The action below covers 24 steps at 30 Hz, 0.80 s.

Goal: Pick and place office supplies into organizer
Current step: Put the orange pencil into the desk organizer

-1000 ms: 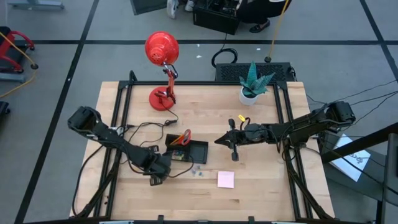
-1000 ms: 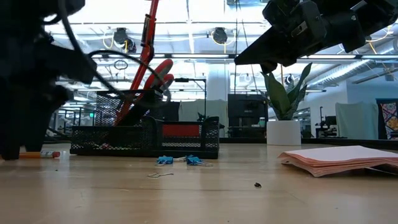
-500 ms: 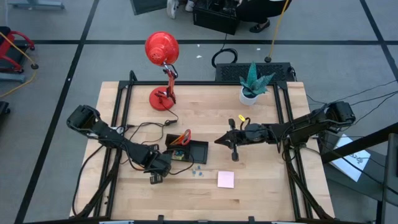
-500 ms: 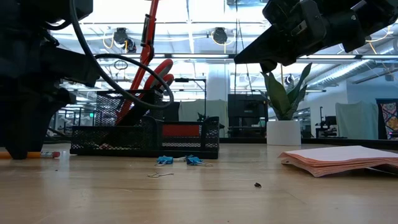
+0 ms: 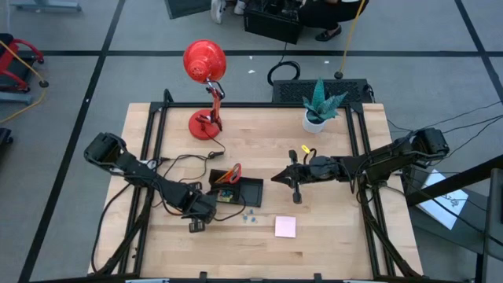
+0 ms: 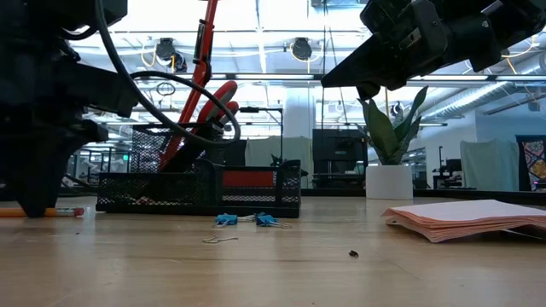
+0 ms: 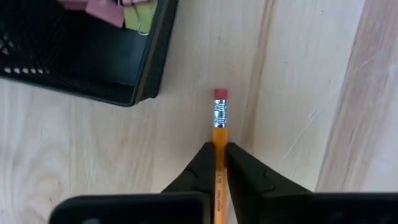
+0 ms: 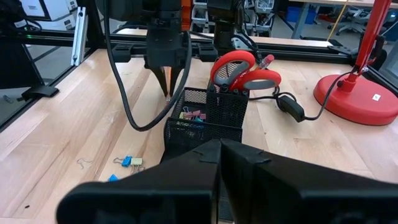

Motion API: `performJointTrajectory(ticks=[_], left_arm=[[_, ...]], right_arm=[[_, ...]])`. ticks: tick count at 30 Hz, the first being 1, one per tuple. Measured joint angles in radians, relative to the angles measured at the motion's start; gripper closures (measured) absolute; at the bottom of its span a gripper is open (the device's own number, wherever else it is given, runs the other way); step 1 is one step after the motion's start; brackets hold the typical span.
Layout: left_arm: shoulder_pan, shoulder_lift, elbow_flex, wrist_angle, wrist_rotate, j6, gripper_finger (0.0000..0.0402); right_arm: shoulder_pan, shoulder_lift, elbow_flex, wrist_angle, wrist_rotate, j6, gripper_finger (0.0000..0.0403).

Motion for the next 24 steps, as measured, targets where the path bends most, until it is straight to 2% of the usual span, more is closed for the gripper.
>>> performJointTrajectory(ticks=[4, 10, 14, 18, 24], left_arm=[[-0.014, -0.020, 0.002, 0.029, -0.020, 0.028, 0.0366], [-0.033, -0.104, 0.041, 0.087, -0.030, 0.050, 0.0394], [-0.050, -0.179, 0.053, 0.172, -0.010, 0.086, 0.0382], [-0.068, -0.250, 0.053, 0.285, -0.026, 0.164, 0.0375], [-0.055, -0.357, 0.053, 0.433, -0.110, 0.339, 0.0395]], right_arm=[[0.000, 0.000, 0.000, 0.000, 0.000, 0.000, 0.0399], [0.000, 0.000, -0.001, 0.001, 0.000, 0.000, 0.0399], [0.000, 0.000, -0.001, 0.000, 0.000, 0.000, 0.0399], [0.000, 0.000, -0.001, 0.000, 0.000, 0.001, 0.0399], [0.000, 0.000, -0.001, 0.006, 0.000, 0.001, 0.0399]])
